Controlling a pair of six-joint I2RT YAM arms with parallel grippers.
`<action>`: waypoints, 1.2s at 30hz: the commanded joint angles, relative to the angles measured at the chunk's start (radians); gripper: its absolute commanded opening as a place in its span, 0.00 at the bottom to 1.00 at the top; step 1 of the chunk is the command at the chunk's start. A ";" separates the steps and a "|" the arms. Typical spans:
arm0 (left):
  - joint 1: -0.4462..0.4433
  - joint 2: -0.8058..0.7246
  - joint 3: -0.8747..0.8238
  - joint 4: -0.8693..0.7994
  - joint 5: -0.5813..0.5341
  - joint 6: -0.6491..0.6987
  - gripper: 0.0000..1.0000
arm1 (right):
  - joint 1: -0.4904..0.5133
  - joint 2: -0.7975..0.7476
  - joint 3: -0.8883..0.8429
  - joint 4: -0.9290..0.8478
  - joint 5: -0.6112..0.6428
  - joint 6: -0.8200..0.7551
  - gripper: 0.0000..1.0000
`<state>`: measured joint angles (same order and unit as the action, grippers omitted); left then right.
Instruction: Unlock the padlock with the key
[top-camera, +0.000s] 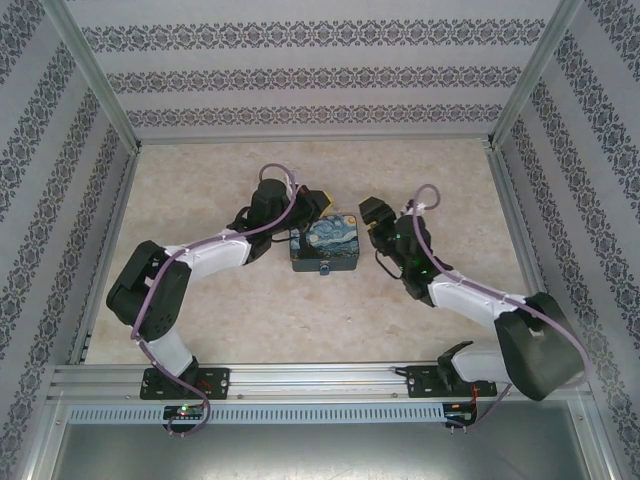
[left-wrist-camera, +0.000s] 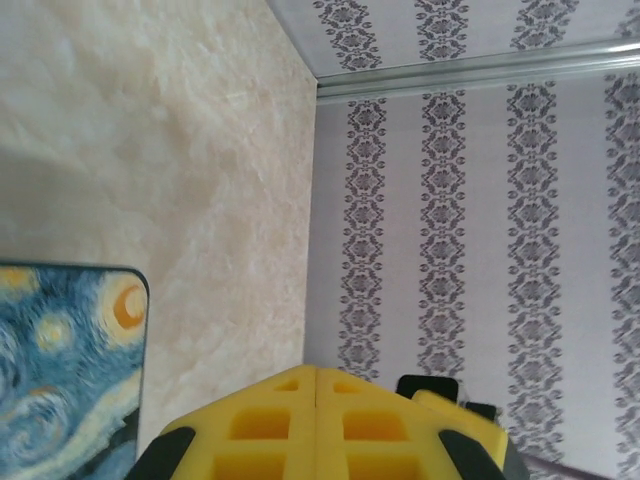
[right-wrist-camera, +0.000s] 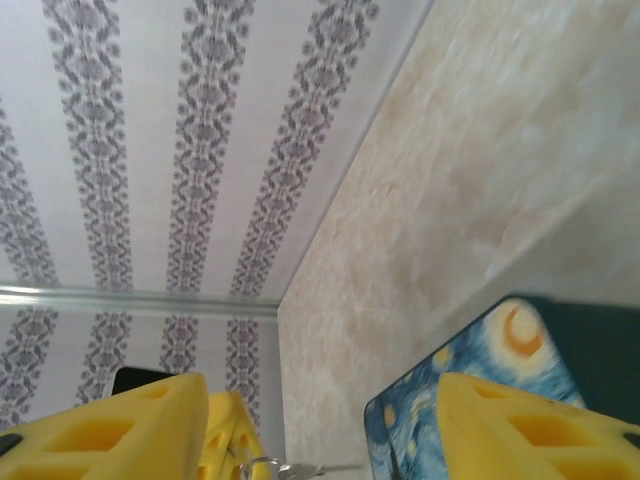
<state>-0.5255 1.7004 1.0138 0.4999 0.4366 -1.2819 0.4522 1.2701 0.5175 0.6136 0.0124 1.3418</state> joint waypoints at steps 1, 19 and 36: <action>0.039 -0.036 0.065 -0.082 0.094 0.211 0.00 | -0.079 -0.064 -0.017 -0.051 -0.142 -0.076 0.64; 0.094 0.016 0.041 0.282 0.295 0.174 0.00 | -0.153 0.141 0.141 0.311 -0.498 -0.090 0.54; 0.092 0.048 0.020 0.391 0.279 0.076 0.00 | -0.043 0.299 0.215 0.471 -0.477 -0.050 0.34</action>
<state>-0.4427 1.7439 1.0359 0.8181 0.7105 -1.1984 0.3977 1.5558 0.7097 1.0138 -0.4618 1.2861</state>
